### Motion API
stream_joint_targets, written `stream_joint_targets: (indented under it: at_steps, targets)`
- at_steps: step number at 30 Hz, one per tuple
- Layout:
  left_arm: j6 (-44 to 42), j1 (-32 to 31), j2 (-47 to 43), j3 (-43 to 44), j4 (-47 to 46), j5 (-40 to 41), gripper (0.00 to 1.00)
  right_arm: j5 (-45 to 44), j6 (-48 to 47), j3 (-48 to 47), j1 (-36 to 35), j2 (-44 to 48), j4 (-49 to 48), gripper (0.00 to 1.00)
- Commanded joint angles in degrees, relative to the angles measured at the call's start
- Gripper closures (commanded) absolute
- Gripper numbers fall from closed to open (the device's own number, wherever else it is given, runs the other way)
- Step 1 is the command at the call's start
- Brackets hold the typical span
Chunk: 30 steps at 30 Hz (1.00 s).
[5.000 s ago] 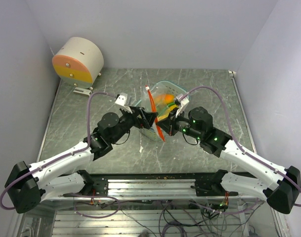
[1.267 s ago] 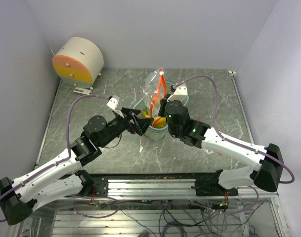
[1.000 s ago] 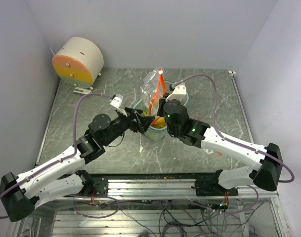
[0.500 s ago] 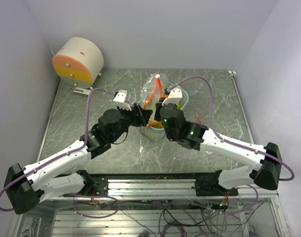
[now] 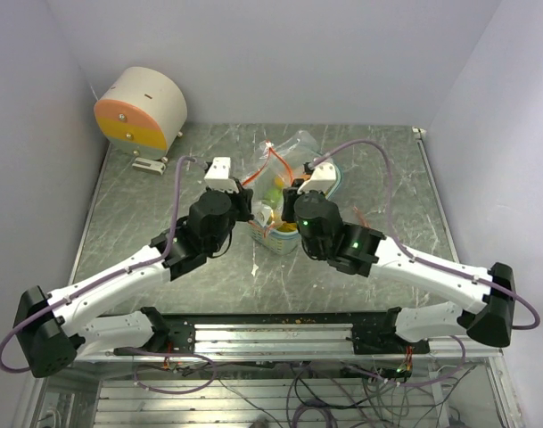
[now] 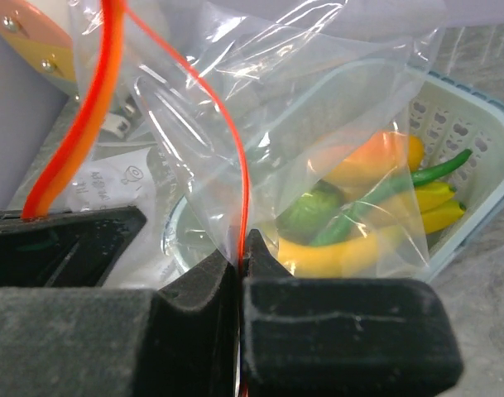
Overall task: Place the food in the zip-top bag and seal the zipper
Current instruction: Open the zipper of the food storage bag.
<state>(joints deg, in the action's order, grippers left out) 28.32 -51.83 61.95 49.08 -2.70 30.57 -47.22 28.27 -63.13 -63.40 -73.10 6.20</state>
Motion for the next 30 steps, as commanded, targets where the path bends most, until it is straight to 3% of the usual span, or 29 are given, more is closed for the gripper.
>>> stream_joint_targets:
  at_steps: [1, 8, 11, 15, 22, 27, 30]
  targets:
    - [-4.39, -0.62, -3.7, 4.88, 6.39, 6.67, 0.92, -4.77, 1.84, -0.17, -0.24, 3.79, 2.48, 1.0]
    - [-8.27, -0.71, -11.55, 12.11, 23.32, 13.76, 0.93, -6.36, 7.54, 1.48, 0.07, 9.89, 3.05, 1.0]
    - [-9.0, -0.67, -15.15, 15.11, 30.13, 17.63, 0.93, 5.15, 4.85, 4.32, 0.18, 12.71, -6.87, 1.0]
    - [-11.2, -0.64, -19.5, 19.55, 37.15, 21.54, 0.93, 21.25, 4.08, 2.41, 0.13, 7.6, -13.4, 1.0]
    - [-9.86, -0.68, -20.65, 27.74, 53.32, 25.67, 0.93, 31.1, 7.27, 1.16, 0.2, -2.99, -15.45, 1.0]
    - [-4.89, -0.67, -20.91, 23.11, 56.62, 26.74, 0.93, 33.48, 8.33, 0.57, 0.15, -9.92, -13.05, 1.0]
    - [-0.1, -0.7, -20.07, 16.67, 55.15, 24.97, 0.93, 34.41, 7.5, 0.69, 0.12, -11.07, -12.54, 0.85]
